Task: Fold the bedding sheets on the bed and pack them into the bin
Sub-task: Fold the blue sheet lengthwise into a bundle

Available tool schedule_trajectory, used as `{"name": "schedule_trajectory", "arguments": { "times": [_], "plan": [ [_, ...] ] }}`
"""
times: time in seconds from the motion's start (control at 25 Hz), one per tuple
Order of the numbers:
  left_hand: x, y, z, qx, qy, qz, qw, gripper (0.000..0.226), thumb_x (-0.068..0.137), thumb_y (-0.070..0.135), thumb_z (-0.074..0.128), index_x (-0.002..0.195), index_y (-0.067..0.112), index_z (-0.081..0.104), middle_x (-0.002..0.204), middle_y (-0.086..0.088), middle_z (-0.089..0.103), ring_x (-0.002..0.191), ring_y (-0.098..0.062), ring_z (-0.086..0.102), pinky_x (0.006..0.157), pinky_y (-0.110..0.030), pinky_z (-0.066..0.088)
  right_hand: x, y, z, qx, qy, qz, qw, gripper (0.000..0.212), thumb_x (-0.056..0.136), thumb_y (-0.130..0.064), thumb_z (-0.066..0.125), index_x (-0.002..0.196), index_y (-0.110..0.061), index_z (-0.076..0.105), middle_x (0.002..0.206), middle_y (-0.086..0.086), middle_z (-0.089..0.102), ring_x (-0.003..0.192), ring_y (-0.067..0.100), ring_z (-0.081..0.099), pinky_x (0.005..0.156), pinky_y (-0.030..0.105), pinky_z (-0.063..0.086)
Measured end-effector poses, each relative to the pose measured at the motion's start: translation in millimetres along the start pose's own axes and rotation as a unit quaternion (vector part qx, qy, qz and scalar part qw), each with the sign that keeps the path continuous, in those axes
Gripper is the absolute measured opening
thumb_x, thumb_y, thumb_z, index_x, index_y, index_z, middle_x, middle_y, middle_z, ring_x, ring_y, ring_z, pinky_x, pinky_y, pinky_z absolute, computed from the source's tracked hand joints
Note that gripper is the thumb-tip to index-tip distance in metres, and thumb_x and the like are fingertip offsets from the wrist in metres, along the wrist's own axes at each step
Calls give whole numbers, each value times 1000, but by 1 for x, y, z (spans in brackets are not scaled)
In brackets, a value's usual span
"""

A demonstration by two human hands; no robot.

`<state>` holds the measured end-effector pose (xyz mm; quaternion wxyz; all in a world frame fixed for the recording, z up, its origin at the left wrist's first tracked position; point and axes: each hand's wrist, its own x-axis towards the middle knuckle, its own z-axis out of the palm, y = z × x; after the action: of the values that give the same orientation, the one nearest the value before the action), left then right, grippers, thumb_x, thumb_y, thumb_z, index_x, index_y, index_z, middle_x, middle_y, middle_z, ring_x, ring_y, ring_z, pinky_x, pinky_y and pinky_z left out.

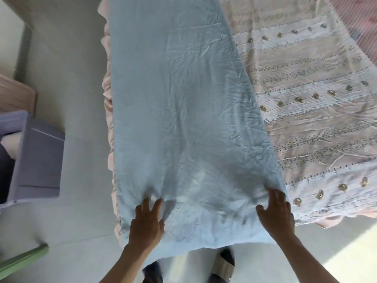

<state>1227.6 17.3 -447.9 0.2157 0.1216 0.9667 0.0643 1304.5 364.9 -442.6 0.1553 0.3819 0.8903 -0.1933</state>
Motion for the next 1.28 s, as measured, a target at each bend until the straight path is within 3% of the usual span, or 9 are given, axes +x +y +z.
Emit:
{"name": "schedule_trajectory", "arguments": {
  "times": [0.16, 0.32, 0.48, 0.6, 0.76, 0.88, 0.96, 1.08, 1.28],
  "plan": [
    [-3, -3, 24, -15, 50, 16, 999, 72, 66, 15, 84, 132, 18, 55, 128, -22, 51, 100, -37, 52, 68, -44, 59, 28, 34, -3, 50, 31, 79, 995, 79, 78, -32, 75, 145, -24, 32, 145, 12, 35, 122, 43, 42, 96, 55, 41],
    [0, -2, 26, -29, 45, -7, 999, 72, 70, 18, 82, 134, 24, 49, 130, -19, 50, 104, -36, 52, 67, -43, 59, 41, 42, -17, 164, 7, 130, 978, 41, 84, -26, 72, 118, -9, 57, 115, 21, 64, 102, 41, 58, 88, 45, 45],
    [1, 4, 11, -49, -15, -47, 998, 65, 83, 24, 70, 141, 29, 41, 141, -11, 37, 120, -32, 42, 91, -41, 51, 9, 13, -35, 210, 20, 39, 977, 19, 85, -18, 72, 80, -10, 56, 74, 11, 64, 68, 34, 56, 64, 42, 46],
    [4, 9, -5, -63, -71, -71, 993, 57, 87, 31, 63, 138, 34, 39, 139, -5, 30, 124, -28, 36, 97, -37, 44, -51, -32, -21, 221, 23, -78, 972, 23, 88, -19, 69, 91, -21, 46, 65, 11, 62, 59, 38, 61, 52, 37, 42],
    [24, 19, -43, -203, -116, -140, 962, 27, 90, 41, 60, 116, 35, 61, 124, -2, 50, 117, -25, 53, 97, -32, 43, -111, -111, 22, 118, -56, -226, 965, 48, 79, -21, 75, 109, -28, 38, 57, 11, 63, 51, 36, 63, 41, 40, 44],
    [36, 23, -71, -462, -83, -182, 864, 19, 95, 39, 57, 90, 27, 72, 100, 1, 73, 97, -21, 68, 85, -31, 49, -135, -162, 42, -7, -117, -287, 951, 70, 50, -27, 90, 105, -20, 47, 43, 4, 53, 34, 18, 55, 32, 32, 38],
    [40, 22, -82, -598, -98, -200, 770, 32, 92, 47, 60, 95, 17, 72, 91, -1, 74, 88, -20, 70, 80, -32, 52, -145, -187, 43, -39, -138, -286, 947, 64, 66, -28, 82, 119, -19, 46, 60, 6, 64, 52, 19, 66, 46, 33, 48],
    [46, 11, -83, -571, -30, -188, 798, 38, 85, 49, 69, 96, 13, 71, 82, 3, 70, 77, -12, 65, 66, -26, 45, -166, -215, 54, -33, -196, -308, 930, 53, 97, -14, 41, 147, -22, 23, 106, 9, 69, 98, 32, 67, 83, 42, 49],
    [44, -48, -65, -500, 89, -335, 793, 41, 99, 41, 49, 82, 8, 66, 75, -5, 61, 74, -25, 56, 67, -33, 43, -194, -242, 95, -81, -254, -316, 910, 59, 96, -10, 43, 144, -27, 13, 111, 10, 67, 100, 33, 67, 77, 40, 48]
  ]
}}
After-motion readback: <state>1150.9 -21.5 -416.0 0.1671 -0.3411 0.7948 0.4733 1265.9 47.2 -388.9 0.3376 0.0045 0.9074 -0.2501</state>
